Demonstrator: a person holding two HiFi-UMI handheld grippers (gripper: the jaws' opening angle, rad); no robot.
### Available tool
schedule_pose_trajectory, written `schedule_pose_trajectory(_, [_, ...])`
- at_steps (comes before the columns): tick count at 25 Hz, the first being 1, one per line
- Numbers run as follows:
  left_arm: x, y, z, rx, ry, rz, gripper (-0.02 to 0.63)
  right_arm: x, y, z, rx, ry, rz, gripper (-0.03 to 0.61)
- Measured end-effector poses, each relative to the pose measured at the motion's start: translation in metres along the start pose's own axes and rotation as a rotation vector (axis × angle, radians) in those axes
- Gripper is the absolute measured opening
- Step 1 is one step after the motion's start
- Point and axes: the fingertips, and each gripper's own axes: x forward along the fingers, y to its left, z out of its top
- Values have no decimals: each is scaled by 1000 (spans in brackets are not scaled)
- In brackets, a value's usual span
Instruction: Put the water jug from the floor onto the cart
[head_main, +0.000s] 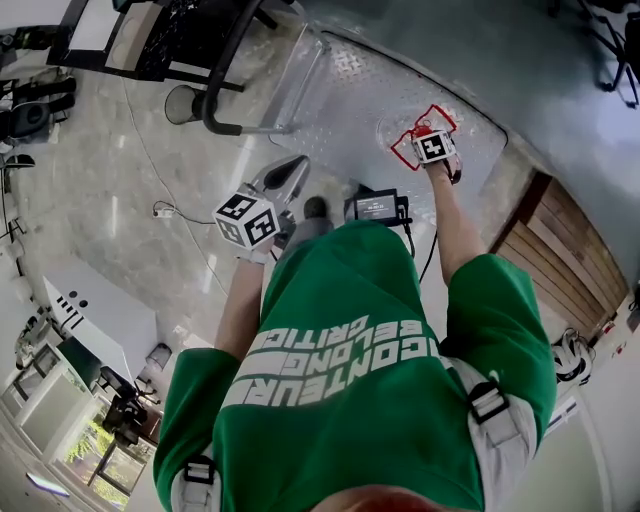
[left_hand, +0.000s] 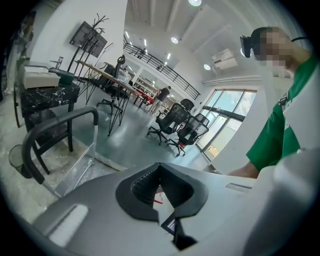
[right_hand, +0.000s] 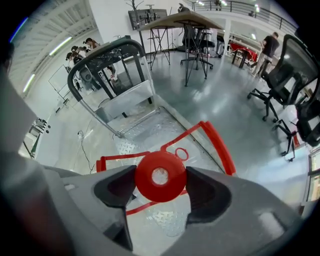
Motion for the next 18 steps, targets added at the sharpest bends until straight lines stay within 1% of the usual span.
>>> schedule_pose_trajectory(4, [2, -1, 0, -1, -6, -5, 14, 6, 9, 9, -7, -1, 19, 296])
schedule_pose_trajectory(7, [2, -3, 1, 6, -7, -18, 14, 1, 6, 14, 6, -11, 8, 296])
schedule_pose_trajectory(12, [0, -6, 6, 22, -12, -55, 14, -25, 0, 12, 43, -22, -18, 296])
schedule_pose_trajectory(14, [1, -9, 7, 36, -15, -81, 14, -37, 3, 13, 72, -50, -6, 296])
schedule_pose_trajectory(16, [-1, -12, 8, 49, -18, -107, 14, -48, 14, 18, 102, -106, 36, 296])
schedule_pose_trajectory(18, [-7, -14, 9, 54, -18, -122, 14, -60, 15, 24, 99, -165, 16, 296])
